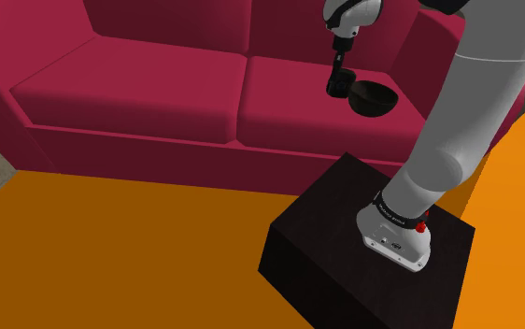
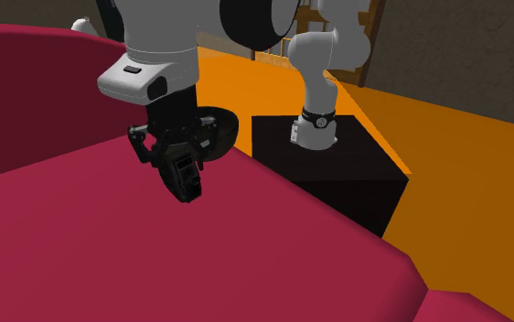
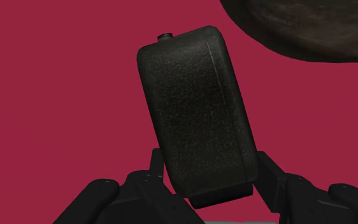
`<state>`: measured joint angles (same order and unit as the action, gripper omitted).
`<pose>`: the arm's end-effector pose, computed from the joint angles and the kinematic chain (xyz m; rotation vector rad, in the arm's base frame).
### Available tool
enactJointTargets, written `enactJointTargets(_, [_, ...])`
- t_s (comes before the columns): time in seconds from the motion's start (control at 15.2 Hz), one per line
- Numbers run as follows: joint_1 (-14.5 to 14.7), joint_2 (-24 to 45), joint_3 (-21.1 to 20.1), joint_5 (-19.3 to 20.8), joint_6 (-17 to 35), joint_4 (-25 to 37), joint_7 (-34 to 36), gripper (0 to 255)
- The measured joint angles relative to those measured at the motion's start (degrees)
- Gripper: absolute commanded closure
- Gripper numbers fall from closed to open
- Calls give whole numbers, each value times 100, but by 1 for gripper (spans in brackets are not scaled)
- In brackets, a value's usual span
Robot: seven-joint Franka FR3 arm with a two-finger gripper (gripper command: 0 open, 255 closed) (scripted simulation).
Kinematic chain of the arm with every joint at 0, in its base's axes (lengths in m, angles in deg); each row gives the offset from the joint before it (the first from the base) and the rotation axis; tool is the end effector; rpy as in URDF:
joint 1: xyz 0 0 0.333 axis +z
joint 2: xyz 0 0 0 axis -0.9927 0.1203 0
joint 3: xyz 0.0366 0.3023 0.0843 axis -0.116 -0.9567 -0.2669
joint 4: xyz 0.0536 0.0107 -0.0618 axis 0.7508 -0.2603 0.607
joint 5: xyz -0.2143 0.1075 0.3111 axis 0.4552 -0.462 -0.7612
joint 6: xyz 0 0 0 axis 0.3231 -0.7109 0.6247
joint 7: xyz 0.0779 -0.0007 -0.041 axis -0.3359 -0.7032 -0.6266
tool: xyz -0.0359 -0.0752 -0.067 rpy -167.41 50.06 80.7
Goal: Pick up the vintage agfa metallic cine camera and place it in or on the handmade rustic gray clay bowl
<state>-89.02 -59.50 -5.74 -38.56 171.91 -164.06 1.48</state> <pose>0.4782 -0.3680 0.3745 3.0178 0.6002 -0.1379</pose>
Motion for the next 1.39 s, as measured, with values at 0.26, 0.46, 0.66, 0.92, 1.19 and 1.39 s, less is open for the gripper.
enactJointTargets(0.26, [0,1,-2,-2,1,0,-2,255])
enactJointTargets(0.46, [6,-65,21,44,-150,85,9,255])
enactJointTargets(0.66, [24,-132,32,86,-346,224,35,255])
enactJointTargets(0.92, [54,-290,61,181,-621,365,70,255])
enactJointTargets(1.19, [75,-385,73,237,-903,565,95,255])
enactJointTargets(1.39, [81,-448,84,271,-1108,718,96,255])
